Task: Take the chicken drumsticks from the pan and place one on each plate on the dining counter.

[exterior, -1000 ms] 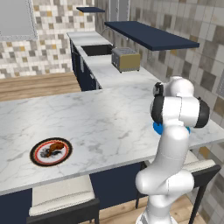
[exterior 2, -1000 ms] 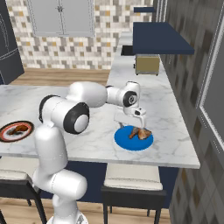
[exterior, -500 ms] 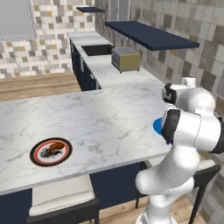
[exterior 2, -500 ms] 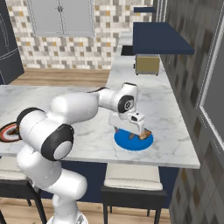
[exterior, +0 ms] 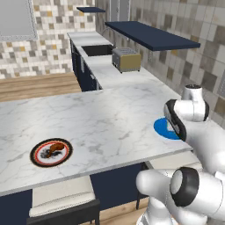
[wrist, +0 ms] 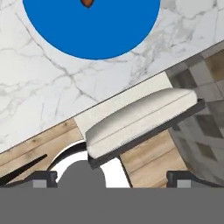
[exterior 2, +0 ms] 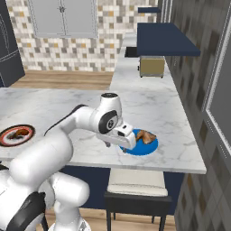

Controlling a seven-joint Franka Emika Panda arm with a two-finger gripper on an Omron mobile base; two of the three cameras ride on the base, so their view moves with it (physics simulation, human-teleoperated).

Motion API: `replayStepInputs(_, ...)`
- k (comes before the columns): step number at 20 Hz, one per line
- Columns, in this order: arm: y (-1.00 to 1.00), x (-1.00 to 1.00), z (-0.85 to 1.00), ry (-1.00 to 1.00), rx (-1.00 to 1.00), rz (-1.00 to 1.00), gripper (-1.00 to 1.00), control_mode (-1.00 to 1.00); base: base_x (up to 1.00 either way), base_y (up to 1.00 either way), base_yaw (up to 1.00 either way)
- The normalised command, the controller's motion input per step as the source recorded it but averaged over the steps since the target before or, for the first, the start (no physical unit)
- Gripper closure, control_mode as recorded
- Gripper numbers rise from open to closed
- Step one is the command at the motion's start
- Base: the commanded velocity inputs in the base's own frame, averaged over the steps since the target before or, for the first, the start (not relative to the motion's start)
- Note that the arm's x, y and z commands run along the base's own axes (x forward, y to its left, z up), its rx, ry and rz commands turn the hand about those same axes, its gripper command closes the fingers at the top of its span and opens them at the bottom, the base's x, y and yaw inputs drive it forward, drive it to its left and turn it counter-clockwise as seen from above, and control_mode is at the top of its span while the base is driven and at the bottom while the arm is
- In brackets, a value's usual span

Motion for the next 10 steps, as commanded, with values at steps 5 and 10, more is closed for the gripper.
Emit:
replayStepInputs(5, 0.45, -0.80, 0.15, -0.14, -0.21, 0.00, -1.00, -1.00, 0.00, 0.00, 0.00)
replayStepInputs(10, 0.35, -0.71, 0.16, -0.17, -0.10, 0.00, -1.00, -1.00, 0.00, 0.00, 0.00)
